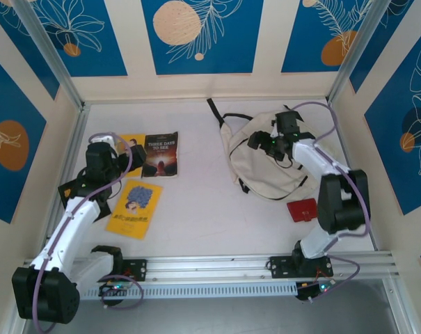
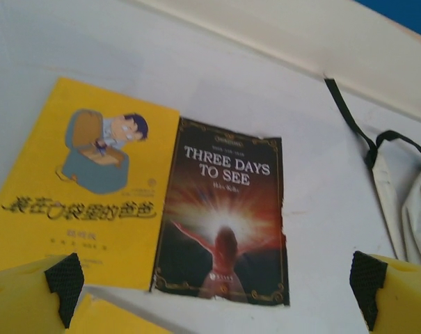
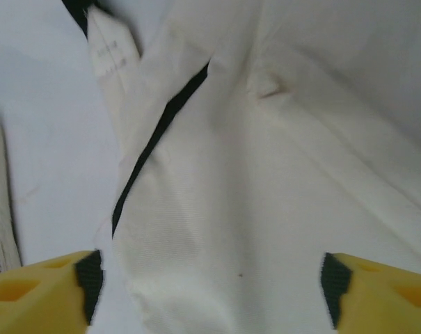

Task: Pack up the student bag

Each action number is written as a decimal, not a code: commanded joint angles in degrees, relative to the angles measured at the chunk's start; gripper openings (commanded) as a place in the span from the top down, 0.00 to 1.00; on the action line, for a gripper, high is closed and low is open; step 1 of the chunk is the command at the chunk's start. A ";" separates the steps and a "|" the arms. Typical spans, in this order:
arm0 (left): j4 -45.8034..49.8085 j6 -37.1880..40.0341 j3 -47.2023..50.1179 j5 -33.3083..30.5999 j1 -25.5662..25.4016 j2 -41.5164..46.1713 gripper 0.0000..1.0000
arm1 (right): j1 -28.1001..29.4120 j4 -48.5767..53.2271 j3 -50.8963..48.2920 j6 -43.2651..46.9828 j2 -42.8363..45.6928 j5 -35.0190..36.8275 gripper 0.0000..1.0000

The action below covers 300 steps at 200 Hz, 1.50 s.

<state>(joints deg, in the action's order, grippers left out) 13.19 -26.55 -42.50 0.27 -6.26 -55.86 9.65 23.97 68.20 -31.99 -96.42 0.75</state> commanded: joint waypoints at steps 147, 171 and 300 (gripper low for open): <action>6.32 -1.81 -0.43 6.31 0.31 -0.90 0.00 | 16.78 8.42 29.33 3.54 -30.82 -12.00 0.26; 5.85 -2.52 0.13 6.72 0.29 -1.35 0.00 | 22.08 6.15 29.09 5.75 -32.09 -17.00 0.27; 6.97 -3.90 -9.26 14.98 -12.45 -17.59 0.19 | 10.36 7.22 5.02 -5.76 0.88 -4.10 0.33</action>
<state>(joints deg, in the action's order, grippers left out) 19.38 -29.89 -46.72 12.69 -13.69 -68.64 25.12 28.77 81.25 -33.15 -101.34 -9.17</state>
